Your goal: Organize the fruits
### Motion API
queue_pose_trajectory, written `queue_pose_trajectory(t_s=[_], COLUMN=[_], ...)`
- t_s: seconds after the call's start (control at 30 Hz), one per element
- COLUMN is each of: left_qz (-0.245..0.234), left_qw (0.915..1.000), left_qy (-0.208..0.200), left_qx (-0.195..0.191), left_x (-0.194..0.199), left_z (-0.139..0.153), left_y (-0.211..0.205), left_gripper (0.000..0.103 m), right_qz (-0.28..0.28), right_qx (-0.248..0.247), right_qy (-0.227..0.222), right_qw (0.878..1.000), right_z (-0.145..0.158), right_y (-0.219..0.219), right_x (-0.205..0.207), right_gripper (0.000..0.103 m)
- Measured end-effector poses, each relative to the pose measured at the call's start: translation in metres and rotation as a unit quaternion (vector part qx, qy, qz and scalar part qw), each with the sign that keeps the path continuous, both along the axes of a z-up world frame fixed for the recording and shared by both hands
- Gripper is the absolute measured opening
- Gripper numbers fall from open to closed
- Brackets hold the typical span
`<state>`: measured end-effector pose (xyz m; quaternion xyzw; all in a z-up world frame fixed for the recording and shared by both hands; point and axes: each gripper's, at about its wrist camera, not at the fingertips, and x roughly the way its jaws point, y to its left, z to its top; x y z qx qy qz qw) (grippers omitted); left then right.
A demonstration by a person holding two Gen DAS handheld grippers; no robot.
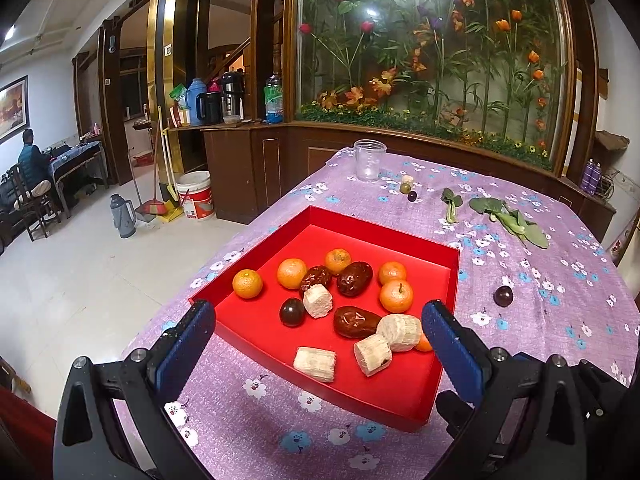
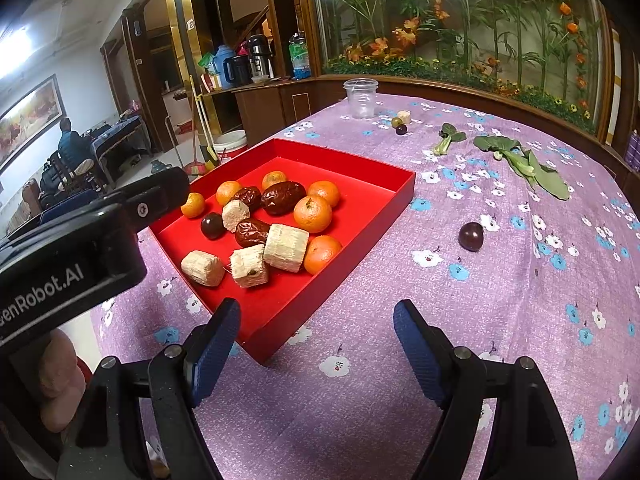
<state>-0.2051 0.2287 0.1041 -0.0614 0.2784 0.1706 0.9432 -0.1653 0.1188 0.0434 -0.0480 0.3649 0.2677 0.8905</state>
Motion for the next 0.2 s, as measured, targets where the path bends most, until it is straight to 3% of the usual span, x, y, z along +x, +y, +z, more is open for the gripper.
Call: queue_pose_trajectory(t_s=[0.2], left_qz=[0.005], left_qw=[0.9999], left_qy=[0.009], left_qx=[-0.003], left_x=[0.0013], left_z=[-0.0031], left_y=[0.0035], left_gripper=[0.103], right_qz=[-0.003], right_qx=[-0.001], right_qy=[-0.003], right_qw=[1.000], right_z=[0.0017], right_y=[-0.0008], right_x=[-0.0010], right_gripper=[0.086])
